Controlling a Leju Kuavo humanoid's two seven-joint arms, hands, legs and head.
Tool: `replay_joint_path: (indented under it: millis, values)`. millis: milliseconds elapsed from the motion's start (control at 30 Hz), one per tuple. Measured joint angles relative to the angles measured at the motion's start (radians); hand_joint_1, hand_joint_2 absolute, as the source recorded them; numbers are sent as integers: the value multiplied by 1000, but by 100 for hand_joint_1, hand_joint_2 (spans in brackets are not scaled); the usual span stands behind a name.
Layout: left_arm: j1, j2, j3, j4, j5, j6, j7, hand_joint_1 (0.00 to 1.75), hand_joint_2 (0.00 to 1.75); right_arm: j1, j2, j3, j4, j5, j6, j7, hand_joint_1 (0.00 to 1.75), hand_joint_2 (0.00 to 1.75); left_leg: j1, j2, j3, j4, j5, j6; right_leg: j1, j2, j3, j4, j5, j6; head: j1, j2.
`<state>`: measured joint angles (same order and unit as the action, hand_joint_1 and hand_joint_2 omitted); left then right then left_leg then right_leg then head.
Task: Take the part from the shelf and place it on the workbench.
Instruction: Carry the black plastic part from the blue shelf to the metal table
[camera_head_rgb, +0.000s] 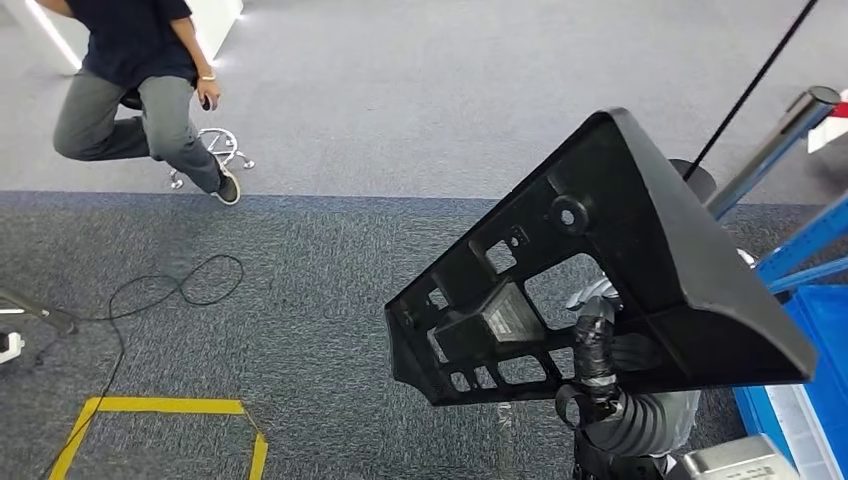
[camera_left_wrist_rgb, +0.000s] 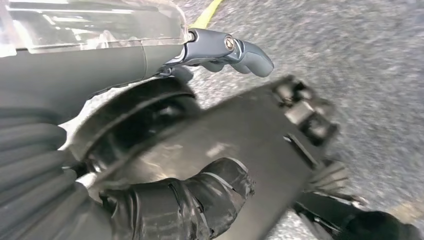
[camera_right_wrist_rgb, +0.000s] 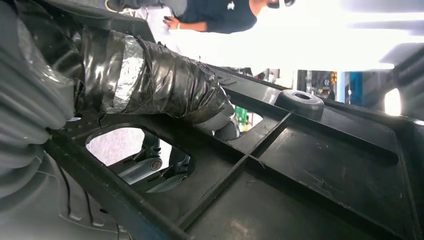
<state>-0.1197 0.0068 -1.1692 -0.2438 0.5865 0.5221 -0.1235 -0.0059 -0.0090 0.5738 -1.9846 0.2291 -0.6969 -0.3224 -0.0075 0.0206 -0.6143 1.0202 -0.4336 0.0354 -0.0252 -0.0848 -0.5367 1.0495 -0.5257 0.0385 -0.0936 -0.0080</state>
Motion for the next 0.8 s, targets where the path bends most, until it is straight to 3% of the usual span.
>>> replay_joint_path:
  millis: [33,100,133,167,200,233,300,367,433,467,533,600,667,700,733,800]
  values:
    - [-1,1,0,0,0,-4,6,0,175,-2,0,1,3,1,0,-1,141,175,4,-10,6,-8,3,7,0,20,-13,33,-20,2,3,0]
    - [-4,1,0,0,0,-10,14,0,175,-3,0,3,9,2,0,-3,141,175,6,-29,10,-12,4,16,-1,62,-72,148,-71,0,10,0]
    - [-6,1,0,0,-1,-12,16,0,175,-3,0,4,13,3,0,-4,141,175,5,-41,10,-12,3,19,0,70,-106,205,-87,0,11,0]
    - [-5,0,0,0,-1,-13,17,0,175,-2,0,5,18,5,0,-4,141,175,5,-53,11,-10,2,19,0,75,-129,236,-86,0,12,0]
    - [-5,0,0,0,-1,-12,18,0,175,-2,0,5,23,7,0,-4,141,175,4,-66,11,-7,0,19,-1,77,-138,237,-68,1,12,0]
    - [-4,0,0,0,-1,-11,18,0,175,-2,0,6,27,11,0,-4,141,175,5,-80,11,-2,-3,17,-2,81,-129,199,-33,2,12,0]
    - [-3,0,0,0,-1,-10,18,0,175,-3,0,7,34,20,-1,-5,141,175,7,-105,8,12,-12,9,-6,109,-88,85,30,2,12,0]
    - [-4,0,0,0,-1,-10,18,0,175,-2,0,7,38,29,-1,-4,141,175,7,-125,-1,26,-19,-3,-9,143,-61,20,45,-1,13,0]
    - [-2,1,0,0,-3,-10,18,0,175,-1,1,7,39,38,-1,-3,141,175,11,-142,-10,27,-18,-17,-7,144,-53,10,41,-11,13,0]
    - [-1,1,0,0,-4,-9,18,0,175,-1,2,7,40,43,-1,-3,141,175,13,-141,-11,27,-18,-22,-6,134,-49,5,43,-17,14,0]
    - [0,2,0,0,-8,-8,18,0,175,-1,5,7,40,51,0,-2,141,175,11,-104,-28,62,-38,-32,-10,113,-38,-5,45,-29,8,0]
    - [-3,2,0,0,-11,-4,16,0,175,1,8,7,40,57,0,0,141,175,11,-54,-80,167,-86,-41,-8,89,-31,-10,41,-36,2,0]
    - [-5,2,0,0,-12,-2,13,0,175,4,9,7,41,60,0,3,141,175,15,-38,-136,265,-117,-46,-6,62,-28,-9,37,-40,1,0]
    - [-4,2,0,0,-13,-1,13,0,175,5,9,7,41,60,0,4,141,175,15,-35,-142,272,-108,-46,-5,50,-26,-9,34,-40,1,0]
    - [-3,2,0,0,-14,-1,13,0,175,6,9,7,41,60,0,4,141,175,16,-30,-128,243,-84,-45,-4,39,-23,-9,31,-40,1,0]
    - [-3,2,0,0,-17,-2,14,0,175,7,11,7,41,61,0,4,141,175,11,-1,-62,116,-25,-35,-2,19,-13,-10,25,-36,1,0]
